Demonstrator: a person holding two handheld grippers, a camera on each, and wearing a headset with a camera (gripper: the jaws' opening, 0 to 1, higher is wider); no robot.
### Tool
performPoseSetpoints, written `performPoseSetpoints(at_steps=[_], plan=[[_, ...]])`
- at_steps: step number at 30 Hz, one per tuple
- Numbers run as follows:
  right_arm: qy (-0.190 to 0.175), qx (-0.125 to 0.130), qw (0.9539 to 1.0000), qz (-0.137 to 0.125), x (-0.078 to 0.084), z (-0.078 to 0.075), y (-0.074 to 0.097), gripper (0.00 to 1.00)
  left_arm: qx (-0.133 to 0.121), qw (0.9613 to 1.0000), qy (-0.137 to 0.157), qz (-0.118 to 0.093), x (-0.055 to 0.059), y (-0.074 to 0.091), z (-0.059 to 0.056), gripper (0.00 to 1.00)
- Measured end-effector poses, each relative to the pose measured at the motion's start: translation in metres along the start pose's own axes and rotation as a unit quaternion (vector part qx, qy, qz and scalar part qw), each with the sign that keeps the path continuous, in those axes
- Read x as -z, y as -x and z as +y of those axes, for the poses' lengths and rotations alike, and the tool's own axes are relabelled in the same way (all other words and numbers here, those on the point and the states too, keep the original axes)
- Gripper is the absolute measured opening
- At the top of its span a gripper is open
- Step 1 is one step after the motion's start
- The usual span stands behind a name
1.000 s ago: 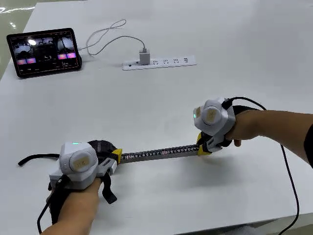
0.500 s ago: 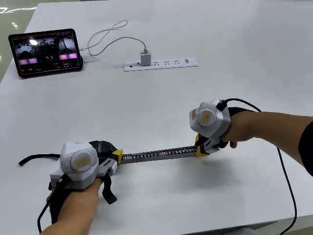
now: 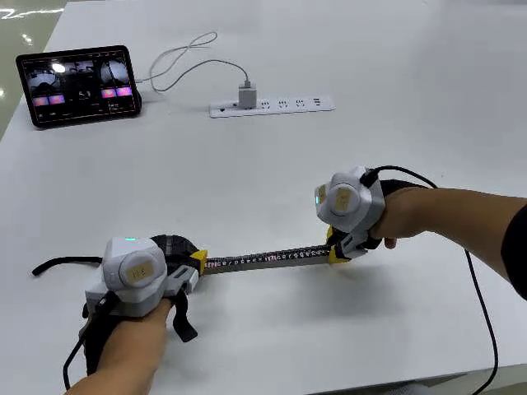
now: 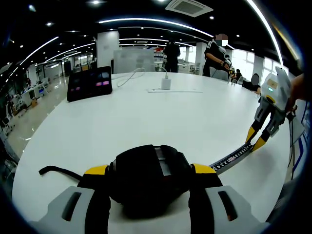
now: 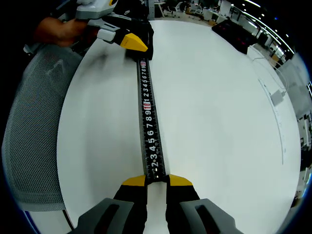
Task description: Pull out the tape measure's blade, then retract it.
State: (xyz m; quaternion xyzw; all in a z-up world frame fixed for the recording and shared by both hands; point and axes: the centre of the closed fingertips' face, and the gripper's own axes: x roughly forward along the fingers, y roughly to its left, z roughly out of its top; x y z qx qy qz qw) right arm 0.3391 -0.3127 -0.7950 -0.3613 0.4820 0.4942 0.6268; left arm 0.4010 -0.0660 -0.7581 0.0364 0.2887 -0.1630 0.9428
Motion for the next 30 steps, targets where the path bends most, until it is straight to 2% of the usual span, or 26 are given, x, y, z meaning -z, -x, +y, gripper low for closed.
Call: performPoseSetpoints(at_steps=[2,4,12,15,18,30], plan=[[-0.002,0.000,1.0000,-0.003,-0.001,0.000,0.000,0.10,0.000,1.0000,0.000,0.000,0.000,0.000,0.000,0.61],[-0.025,0.003,0.9996,-0.013,-0.002,-0.001,-0.001,0.10,0.000,1.0000,0.000,0.000,0.000,-0.001,0.000,0.61],[-0.012,0.005,0.9999,-0.010,-0.005,-0.001,-0.002,0.10,-0.001,1.0000,0.001,0.002,0.000,0.000,0.000,0.61],[-0.036,0.008,0.9993,-0.004,-0.007,-0.001,-0.003,0.10,-0.001,1.0000,0.001,0.002,0.000,0.000,0.000,0.61],[-0.014,0.008,0.9999,0.000,-0.007,0.000,-0.003,0.10,0.000,1.0000,0.001,0.003,0.000,0.000,0.000,0.61],[-0.029,0.011,0.9995,-0.005,-0.012,0.000,-0.003,0.09,0.000,1.0000,0.000,0.003,0.000,-0.001,0.000,0.61]])
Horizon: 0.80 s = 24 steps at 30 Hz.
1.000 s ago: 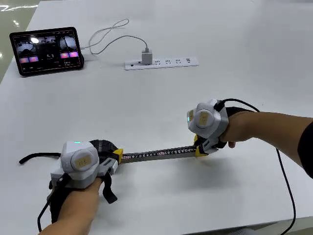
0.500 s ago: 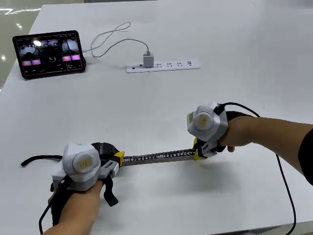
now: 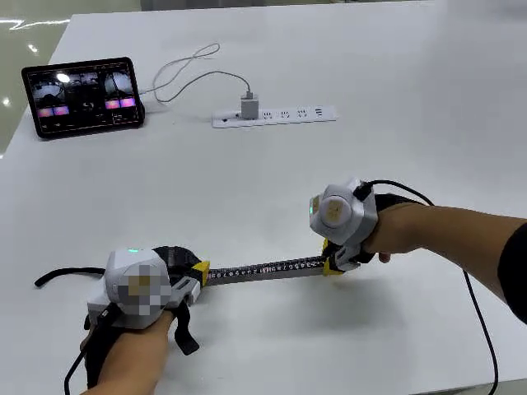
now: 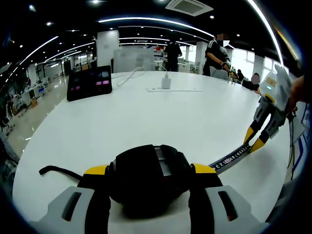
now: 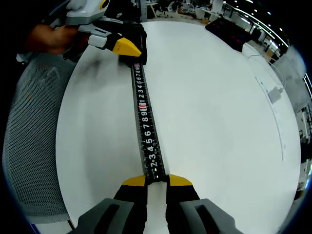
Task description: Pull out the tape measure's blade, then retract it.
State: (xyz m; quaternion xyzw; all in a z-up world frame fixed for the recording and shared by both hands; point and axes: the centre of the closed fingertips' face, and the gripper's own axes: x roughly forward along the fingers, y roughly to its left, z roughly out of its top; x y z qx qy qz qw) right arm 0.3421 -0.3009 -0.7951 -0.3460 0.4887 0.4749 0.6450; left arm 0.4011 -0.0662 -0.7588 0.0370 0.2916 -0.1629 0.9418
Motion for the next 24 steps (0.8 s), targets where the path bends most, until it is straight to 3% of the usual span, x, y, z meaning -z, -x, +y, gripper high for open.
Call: performPoseSetpoints(at_steps=[11,24], plan=[[0.039,-0.005,0.9992,-0.006,-0.0046,0.0025,-0.0013,0.09,0.001,1.0000,-0.001,-0.001,-0.0004,0.0002,0.0001,0.60],[0.020,0.000,0.9998,-0.002,-0.0101,0.0035,-0.0031,0.09,0.001,1.0000,-0.001,-0.002,-0.0005,0.0004,0.0001,0.60]])
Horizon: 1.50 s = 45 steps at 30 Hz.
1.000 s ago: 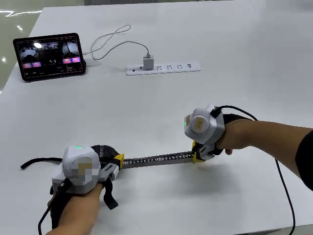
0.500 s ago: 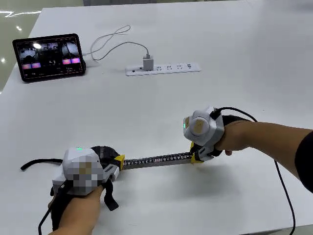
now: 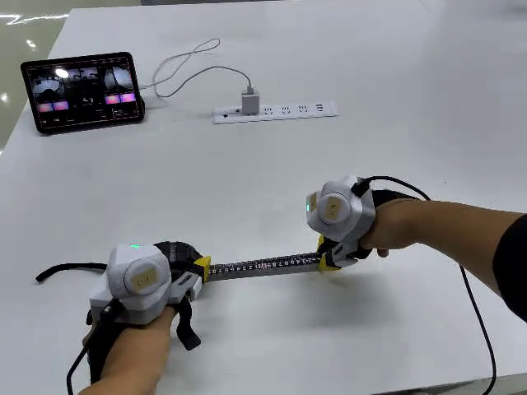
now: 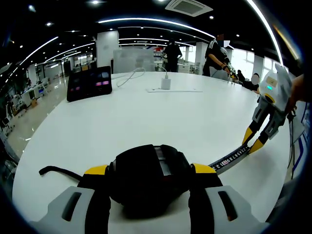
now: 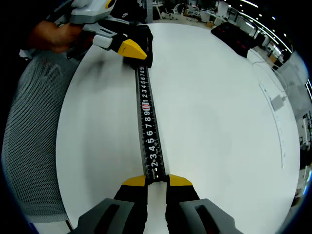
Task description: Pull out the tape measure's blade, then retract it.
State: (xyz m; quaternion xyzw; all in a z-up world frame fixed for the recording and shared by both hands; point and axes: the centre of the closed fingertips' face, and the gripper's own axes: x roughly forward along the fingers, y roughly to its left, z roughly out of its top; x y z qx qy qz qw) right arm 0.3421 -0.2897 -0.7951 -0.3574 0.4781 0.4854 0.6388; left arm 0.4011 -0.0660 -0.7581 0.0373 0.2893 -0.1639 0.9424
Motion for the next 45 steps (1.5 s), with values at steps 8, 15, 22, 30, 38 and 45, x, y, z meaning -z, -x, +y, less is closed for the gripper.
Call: performPoseSetpoints(at_steps=[8,15,22,30,38,45], plan=[[0.002,0.003,1.0000,-0.005,-0.004,0.001,-0.001,0.09,0.000,1.0000,0.000,0.004,0.000,0.000,0.000,0.60],[-0.001,-0.003,1.0000,-0.007,-0.006,0.000,-0.002,0.09,0.000,1.0000,-0.002,0.003,0.000,0.000,0.000,0.60],[-0.006,-0.001,1.0000,-0.006,-0.008,0.001,-0.003,0.09,-0.002,1.0000,-0.002,0.001,0.000,-0.001,0.000,0.60],[-0.012,0.002,0.9999,-0.008,-0.011,0.001,-0.003,0.09,-0.002,1.0000,-0.003,0.004,0.001,-0.001,0.000,0.60],[-0.009,-0.001,0.9999,-0.008,-0.014,0.001,-0.004,0.09,-0.001,1.0000,-0.003,0.004,0.001,-0.001,0.000,0.61],[0.026,-0.008,0.9996,-0.001,-0.017,0.003,-0.005,0.10,-0.002,1.0000,-0.003,0.003,0.001,-0.001,0.000,0.61]])
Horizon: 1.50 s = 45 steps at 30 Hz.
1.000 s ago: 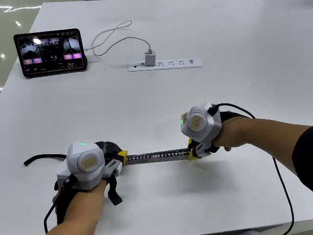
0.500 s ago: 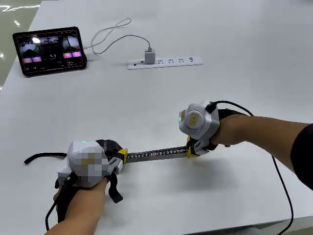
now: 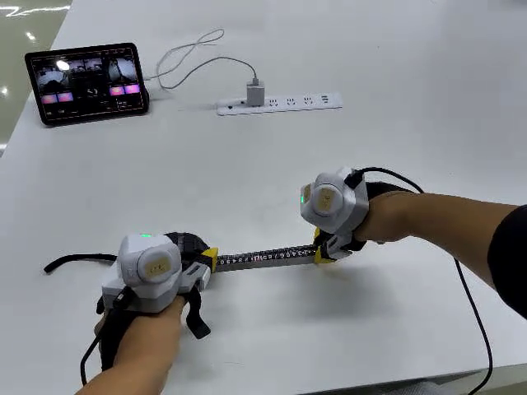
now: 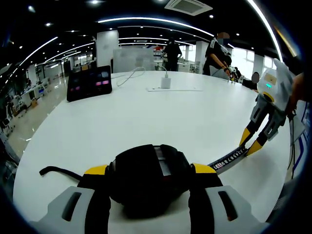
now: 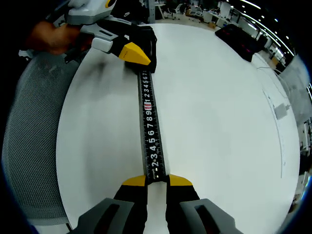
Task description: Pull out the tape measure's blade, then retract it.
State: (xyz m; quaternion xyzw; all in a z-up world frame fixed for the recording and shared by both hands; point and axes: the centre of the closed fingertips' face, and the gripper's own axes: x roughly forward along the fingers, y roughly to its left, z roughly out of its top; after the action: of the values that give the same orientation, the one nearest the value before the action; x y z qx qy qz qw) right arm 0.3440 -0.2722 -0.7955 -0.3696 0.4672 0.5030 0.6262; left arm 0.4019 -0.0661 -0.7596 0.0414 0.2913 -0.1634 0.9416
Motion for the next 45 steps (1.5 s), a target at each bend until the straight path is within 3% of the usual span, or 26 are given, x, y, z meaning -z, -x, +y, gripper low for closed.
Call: performPoseSetpoints(at_steps=[7,9,19,45], plan=[[0.006,-0.004,1.0000,-0.006,-0.002,-0.001,0.000,0.10,-0.001,1.0000,-0.002,0.000,0.000,0.000,0.000,0.61],[-0.005,-0.007,0.9999,-0.013,-0.003,-0.002,0.000,0.10,-0.001,1.0000,-0.002,0.000,0.000,0.000,0.000,0.61],[0.007,-0.003,0.9987,-0.051,-0.009,0.000,-0.001,0.09,-0.002,1.0000,-0.003,0.001,0.000,0.000,0.000,0.61],[-0.003,-0.002,0.9986,-0.053,-0.023,0.000,-0.006,0.09,-0.001,1.0000,-0.002,0.003,0.001,0.001,0.000,0.60]])
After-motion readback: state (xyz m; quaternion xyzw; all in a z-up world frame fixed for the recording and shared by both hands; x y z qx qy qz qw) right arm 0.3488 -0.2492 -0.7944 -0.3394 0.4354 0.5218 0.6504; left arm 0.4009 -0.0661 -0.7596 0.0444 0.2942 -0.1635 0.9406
